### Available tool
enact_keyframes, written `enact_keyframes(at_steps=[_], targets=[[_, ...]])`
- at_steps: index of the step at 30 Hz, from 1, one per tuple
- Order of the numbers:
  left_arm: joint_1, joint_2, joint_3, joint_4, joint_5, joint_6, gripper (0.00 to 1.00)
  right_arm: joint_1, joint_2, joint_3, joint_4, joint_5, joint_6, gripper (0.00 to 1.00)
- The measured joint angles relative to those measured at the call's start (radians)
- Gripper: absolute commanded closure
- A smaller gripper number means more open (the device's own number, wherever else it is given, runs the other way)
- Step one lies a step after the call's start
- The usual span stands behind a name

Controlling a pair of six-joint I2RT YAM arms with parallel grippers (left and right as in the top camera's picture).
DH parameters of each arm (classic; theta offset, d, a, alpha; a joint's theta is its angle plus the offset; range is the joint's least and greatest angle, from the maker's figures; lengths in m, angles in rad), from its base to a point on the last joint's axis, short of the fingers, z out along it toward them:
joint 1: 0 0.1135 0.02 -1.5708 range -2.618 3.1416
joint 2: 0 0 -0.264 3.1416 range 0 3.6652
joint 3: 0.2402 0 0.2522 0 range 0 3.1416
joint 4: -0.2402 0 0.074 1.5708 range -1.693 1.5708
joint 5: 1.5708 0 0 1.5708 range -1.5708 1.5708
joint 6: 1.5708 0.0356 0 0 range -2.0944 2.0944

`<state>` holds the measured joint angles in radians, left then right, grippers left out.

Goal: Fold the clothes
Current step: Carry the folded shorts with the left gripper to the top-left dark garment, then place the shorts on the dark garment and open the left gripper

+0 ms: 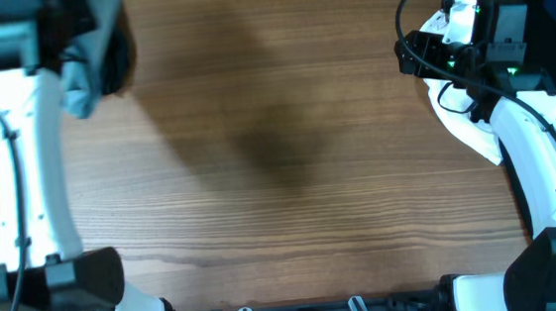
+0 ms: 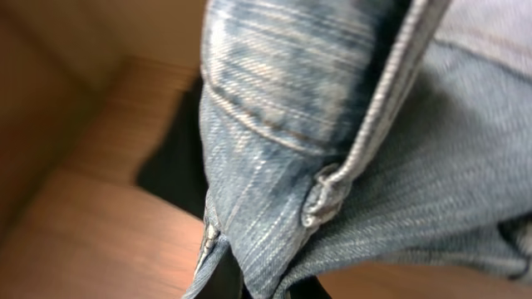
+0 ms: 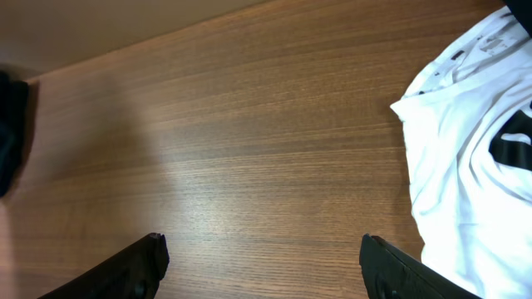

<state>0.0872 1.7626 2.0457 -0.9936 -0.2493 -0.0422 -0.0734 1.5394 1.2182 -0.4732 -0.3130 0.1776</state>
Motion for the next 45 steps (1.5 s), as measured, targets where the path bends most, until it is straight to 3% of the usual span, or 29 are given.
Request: enact_keyframes(at_steps=[4,8,16,26,27,28,29,30,39,45], targets=[[0.158,-0.005,0.000,0.056,-0.042,0.003,0.96,0.000,0.000,0.000,0.002,0.000,0.000,0.21],[0.224,0.030,0.000,0.142,-0.065,-0.001,0.96,0.001,0.000,0.000,0.002,0.000,0.000,0.21],[0.227,0.282,0.000,0.337,-0.076,-0.013,0.96,0.001,0.000,0.000,-0.069,0.008,-0.004,0.21],[0.166,0.494,0.000,0.446,-0.073,-0.014,0.96,0.001,0.000,0.000,-0.069,0.012,-0.004,0.21],[0.156,0.505,0.000,0.453,-0.063,-0.014,0.90,0.001,0.000,0.000,-0.069,0.012,-0.004,0.21],[0.145,0.517,0.000,0.472,-0.046,-0.015,0.59,0.001,0.000,0.000,-0.069,0.013,-0.004,0.21],[0.130,0.530,0.000,0.494,-0.029,-0.018,0.14,0.001,0.000,0.000,-0.069,0.015,-0.004,0.21],[0.118,0.542,0.000,0.507,-0.014,-0.019,0.00,0.001,0.000,0.000,-0.068,0.016,-0.004,0.21],[-0.059,0.632,0.003,0.472,0.095,0.030,0.00,0.001,0.000,0.000,-0.062,0.019,-0.002,0.21],[-0.050,0.637,0.014,0.464,0.063,0.048,0.00,0.001,0.000,0.000,-0.062,0.019,0.001,0.21]])
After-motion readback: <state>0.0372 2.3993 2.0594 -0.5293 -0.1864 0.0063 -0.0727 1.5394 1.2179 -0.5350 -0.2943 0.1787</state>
